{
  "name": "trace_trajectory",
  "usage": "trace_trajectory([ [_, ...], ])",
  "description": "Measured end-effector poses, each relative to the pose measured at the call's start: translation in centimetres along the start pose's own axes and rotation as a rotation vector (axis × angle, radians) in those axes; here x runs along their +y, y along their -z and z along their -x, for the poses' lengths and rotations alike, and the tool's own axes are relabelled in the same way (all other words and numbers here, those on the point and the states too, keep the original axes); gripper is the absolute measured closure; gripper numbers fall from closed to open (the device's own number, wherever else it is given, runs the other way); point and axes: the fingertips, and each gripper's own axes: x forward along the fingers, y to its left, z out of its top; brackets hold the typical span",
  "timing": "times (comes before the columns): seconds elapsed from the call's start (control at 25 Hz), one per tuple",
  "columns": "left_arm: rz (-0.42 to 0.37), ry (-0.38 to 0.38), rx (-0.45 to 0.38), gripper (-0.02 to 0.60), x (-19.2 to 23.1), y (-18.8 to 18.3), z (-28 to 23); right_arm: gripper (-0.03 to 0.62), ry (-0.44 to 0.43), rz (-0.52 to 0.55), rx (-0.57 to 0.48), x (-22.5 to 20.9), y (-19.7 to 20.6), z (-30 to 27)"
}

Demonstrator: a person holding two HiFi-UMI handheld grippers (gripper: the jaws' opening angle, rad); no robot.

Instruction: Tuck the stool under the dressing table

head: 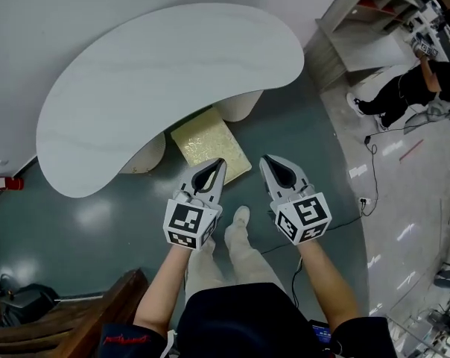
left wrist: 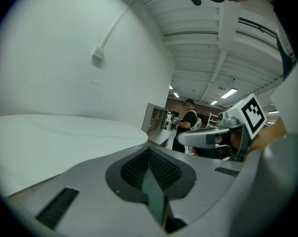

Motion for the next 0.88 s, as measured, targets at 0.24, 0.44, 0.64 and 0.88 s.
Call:
trace_trajectory([
  [0.24,0.054,-0.038,-0.002,0.565,1.0,1.5,-0.9,0.585,-0.026,-0.023,0.015,-0.5,2.0,-1.6],
  [0.44,-0.025,-0.048,0.022,0.565,1.1,3.4,-1.8,0.585,-0.033,-0.049,0.02,-1.2,4.1,-2.6],
  [0.64,-0.01,-0.028,0.025,0.565,1.7,5.6,-2.5,0.585,-0.037,-0.081,0.041,-1.6,6.9,-3.7],
  [0.88,0.011,-0.036,0.059,0.565,2.6,10.2,-3.2,0.585,-0.037,-0.098,0.079,-1.6,11.2,-5.0],
])
